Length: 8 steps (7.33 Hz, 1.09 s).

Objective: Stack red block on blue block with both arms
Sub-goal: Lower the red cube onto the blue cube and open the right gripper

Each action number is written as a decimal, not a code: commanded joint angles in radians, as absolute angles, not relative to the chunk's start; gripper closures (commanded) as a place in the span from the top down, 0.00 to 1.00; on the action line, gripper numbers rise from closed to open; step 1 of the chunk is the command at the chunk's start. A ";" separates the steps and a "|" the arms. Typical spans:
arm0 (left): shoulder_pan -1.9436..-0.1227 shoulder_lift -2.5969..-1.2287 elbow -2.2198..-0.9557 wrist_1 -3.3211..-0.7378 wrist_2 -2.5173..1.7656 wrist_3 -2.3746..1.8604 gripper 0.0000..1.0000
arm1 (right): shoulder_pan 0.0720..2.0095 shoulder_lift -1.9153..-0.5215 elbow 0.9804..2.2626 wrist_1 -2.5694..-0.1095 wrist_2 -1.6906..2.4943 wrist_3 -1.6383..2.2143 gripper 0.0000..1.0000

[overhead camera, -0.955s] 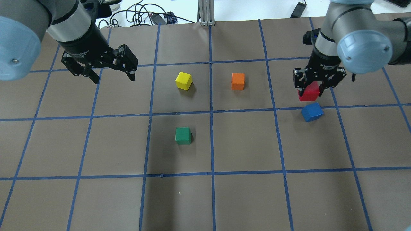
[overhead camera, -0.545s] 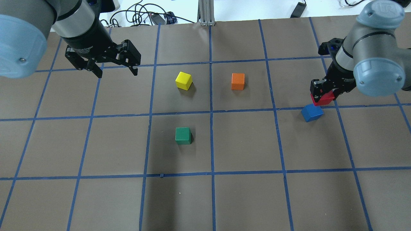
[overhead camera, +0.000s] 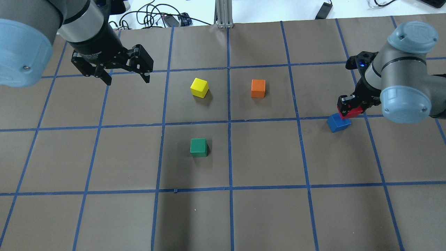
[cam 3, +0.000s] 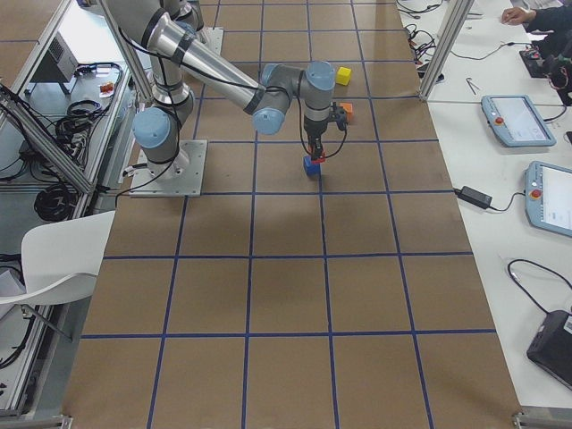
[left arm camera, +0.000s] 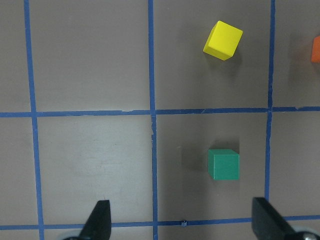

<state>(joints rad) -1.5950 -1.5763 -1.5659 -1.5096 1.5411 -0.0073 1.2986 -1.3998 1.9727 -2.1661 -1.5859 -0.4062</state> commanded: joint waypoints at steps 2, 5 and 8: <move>-1.594 -1.575 -1.572 -1.488 1.542 0.032 1.00 | 1.298 -1.375 1.971 -2.178 -1.511 -0.411 0.00; -1.594 -1.566 -1.577 -1.489 1.545 0.025 1.00 | 1.298 -1.373 1.971 -2.180 -1.520 -0.411 0.00; -1.595 -1.568 -1.578 -1.493 1.595 0.031 1.00 | 1.298 -1.373 1.974 -2.174 -1.552 -0.411 0.01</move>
<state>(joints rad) -1.5941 -1.5679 -1.5789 -1.4895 1.5845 0.0291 1.2978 -1.3730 1.9733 -2.1740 -1.5471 -0.4107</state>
